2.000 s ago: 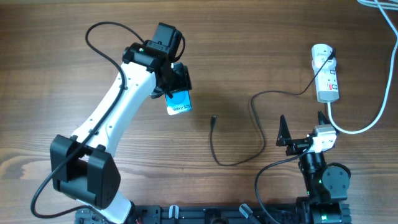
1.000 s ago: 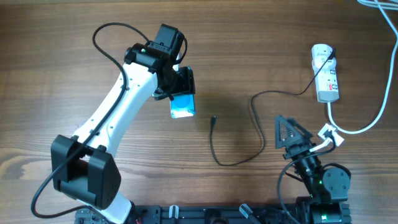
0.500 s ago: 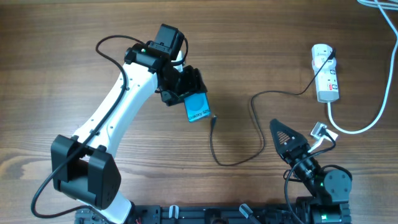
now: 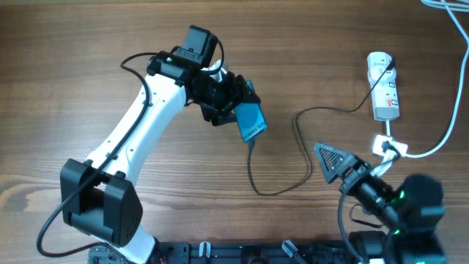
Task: Plug charger to phone and switch on socket
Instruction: 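Move the right gripper toward the phone's bottom edge, then grip the phone's bottom edge with the right gripper beside the left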
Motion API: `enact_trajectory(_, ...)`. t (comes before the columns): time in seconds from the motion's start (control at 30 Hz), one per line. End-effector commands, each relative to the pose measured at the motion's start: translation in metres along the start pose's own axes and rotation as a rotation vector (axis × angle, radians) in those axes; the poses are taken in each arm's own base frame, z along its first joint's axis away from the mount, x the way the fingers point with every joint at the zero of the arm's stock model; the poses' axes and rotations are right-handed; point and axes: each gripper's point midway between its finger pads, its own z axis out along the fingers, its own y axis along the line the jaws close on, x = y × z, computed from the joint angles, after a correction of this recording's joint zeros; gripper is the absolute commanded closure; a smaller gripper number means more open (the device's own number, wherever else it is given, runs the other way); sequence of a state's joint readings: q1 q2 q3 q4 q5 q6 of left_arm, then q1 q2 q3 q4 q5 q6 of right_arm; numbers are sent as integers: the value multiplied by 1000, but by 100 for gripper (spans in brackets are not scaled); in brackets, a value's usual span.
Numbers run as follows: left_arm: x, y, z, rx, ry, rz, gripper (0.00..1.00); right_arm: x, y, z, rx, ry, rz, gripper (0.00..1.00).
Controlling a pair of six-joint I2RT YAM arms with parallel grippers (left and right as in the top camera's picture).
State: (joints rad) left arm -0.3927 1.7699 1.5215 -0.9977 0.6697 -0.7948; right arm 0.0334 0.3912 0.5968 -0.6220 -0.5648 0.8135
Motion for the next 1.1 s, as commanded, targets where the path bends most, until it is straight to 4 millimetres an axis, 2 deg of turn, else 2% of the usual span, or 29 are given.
enact_trajectory(0.0, 10, -24, -9, 94, 43, -83, 33, -25, 0, -1, 174, 53, -223, 1)
enact_trajectory(0.07, 9, -27, -9, 105, 38, -118, 33, -31, 2, -1, 258, 131, -249, 0)
enact_trajectory(0.23, 9, -38, -10, 151, 58, -161, 33, -22, 30, 17, 232, 259, -273, 1)
enact_trajectory(0.47, 9, -50, -13, 200, 83, -213, 33, 5, 59, 52, 243, 266, -339, 1)
enact_trajectory(0.6, 11, -51, -13, 207, 97, -239, 34, 3, 71, 63, 311, 191, -392, 0)
enact_trajectory(0.7, 13, -53, -13, 214, 110, -237, 34, 5, 79, 77, 326, 202, -380, 1)
enact_trajectory(0.8, 14, -53, -14, 216, 114, -237, 34, 10, 73, 98, 375, 223, -330, 0)
enact_trajectory(0.93, 17, -55, -15, 226, 136, -235, 34, 12, 49, 120, 486, 219, -335, 0)
enact_trajectory(1.0, 19, -56, -15, 231, 144, -234, 34, 8, 39, 126, 536, 188, -319, 1)
enact_trajectory(1.07, 19, -56, -15, 231, 144, -234, 34, 6, 39, 126, 541, 170, -303, 1)
